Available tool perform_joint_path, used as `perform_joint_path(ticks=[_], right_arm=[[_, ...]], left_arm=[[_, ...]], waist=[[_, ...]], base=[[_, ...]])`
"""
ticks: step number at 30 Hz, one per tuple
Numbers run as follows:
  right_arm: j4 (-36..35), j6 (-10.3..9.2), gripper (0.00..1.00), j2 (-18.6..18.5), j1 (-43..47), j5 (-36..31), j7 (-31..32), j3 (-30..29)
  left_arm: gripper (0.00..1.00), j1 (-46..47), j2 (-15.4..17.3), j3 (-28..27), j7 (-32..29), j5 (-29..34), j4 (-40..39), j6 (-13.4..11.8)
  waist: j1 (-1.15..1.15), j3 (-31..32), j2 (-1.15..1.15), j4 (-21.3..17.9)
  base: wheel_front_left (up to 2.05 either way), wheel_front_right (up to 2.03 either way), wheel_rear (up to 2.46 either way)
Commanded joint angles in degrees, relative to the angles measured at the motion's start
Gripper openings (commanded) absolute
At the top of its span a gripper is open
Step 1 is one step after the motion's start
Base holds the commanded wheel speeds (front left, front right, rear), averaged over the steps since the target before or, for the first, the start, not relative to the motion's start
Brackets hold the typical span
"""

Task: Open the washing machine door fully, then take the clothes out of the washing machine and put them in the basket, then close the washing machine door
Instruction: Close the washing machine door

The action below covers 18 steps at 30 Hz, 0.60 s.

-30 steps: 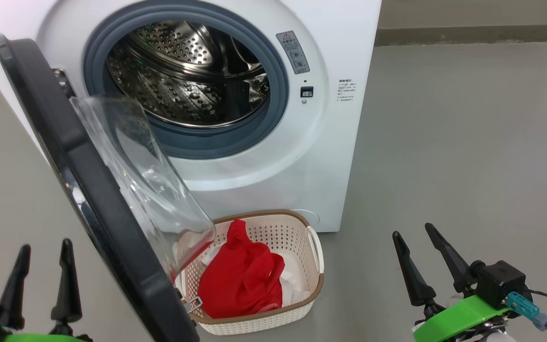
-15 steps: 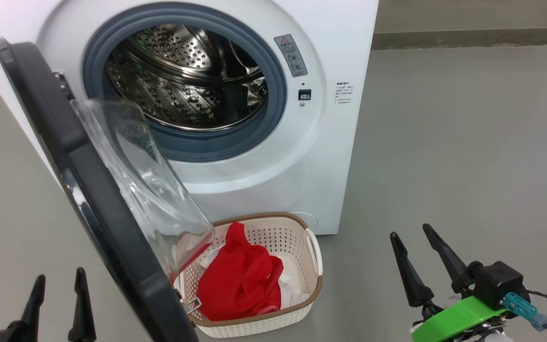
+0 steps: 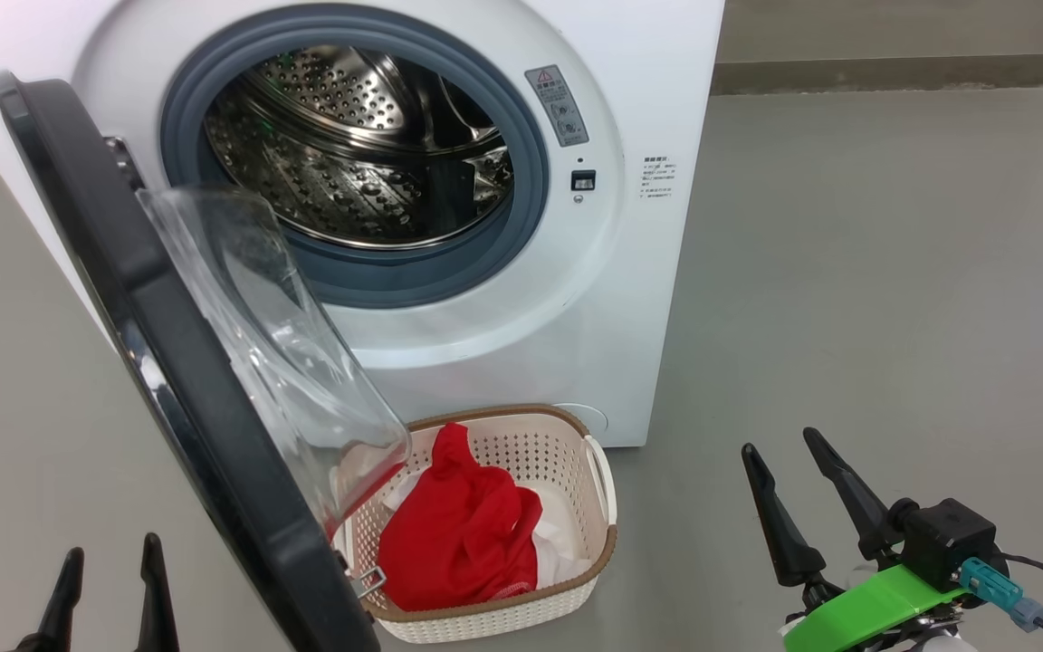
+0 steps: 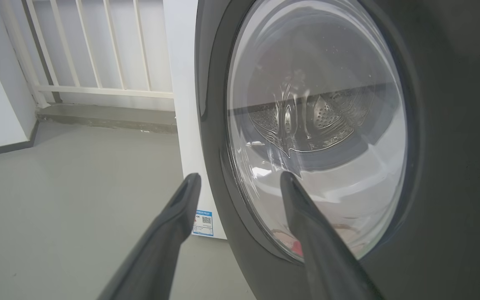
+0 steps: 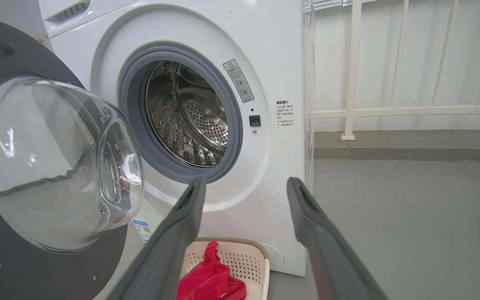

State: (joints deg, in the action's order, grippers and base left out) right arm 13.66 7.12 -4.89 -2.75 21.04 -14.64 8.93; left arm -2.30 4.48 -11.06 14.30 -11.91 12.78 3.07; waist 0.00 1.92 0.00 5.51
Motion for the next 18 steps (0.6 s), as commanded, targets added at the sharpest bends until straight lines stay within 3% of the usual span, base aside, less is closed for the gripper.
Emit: perform_joint_path(ticks=[1,11,12,14,15,18], right_arm=[[-1.4,0.36,1.00,-0.2,-2.1,0.1,-0.4,1.4],[-1.4,0.36,1.00,-0.1,-2.1,0.1,-0.4,1.3],[-1.3,0.36,1.00,-0.1,-2.1,0.1,-0.4,1.3],[-1.3,0.36,1.00,-0.1,-2.2,0.1,-0.4,1.3],[-1.3,0.36,1.00,-0.1,-2.2,0.1,-0.4,1.3],[-1.3,0.36,1.00,0.0,-2.1,0.1,-0.4,1.1]], left_arm=[[1.00,1.7,0.5,-2.1,0.7,0.5,-1.3,0.3],[1.00,2.2,-0.2,-3.6,0.7,1.3,-1.4,1.3],[0.93,2.2,-0.2,-3.6,0.7,1.5,-1.4,1.4],[0.15,2.2,-0.2,-3.4,0.7,1.6,-0.5,1.8],[0.00,2.3,-0.2,-3.3,0.7,1.6,-0.1,1.9],[0.00,3.4,-0.4,-4.1,0.7,-0.9,0.6,2.3]], waist=[[0.00,0.0,0.00,0.0],[0.00,-0.2,0.00,0.0],[0.00,-0.2,0.00,0.0],[0.00,-0.1,0.00,0.0],[0.00,-0.1,0.00,0.0],[0.00,-0.1,0.00,0.1]], base=[[0.00,0.00,0.00],[0.00,0.00,0.00],[0.00,0.00,0.00],[0.00,0.00,0.00],[0.00,0.00,0.00],[0.00,0.00,0.00]])
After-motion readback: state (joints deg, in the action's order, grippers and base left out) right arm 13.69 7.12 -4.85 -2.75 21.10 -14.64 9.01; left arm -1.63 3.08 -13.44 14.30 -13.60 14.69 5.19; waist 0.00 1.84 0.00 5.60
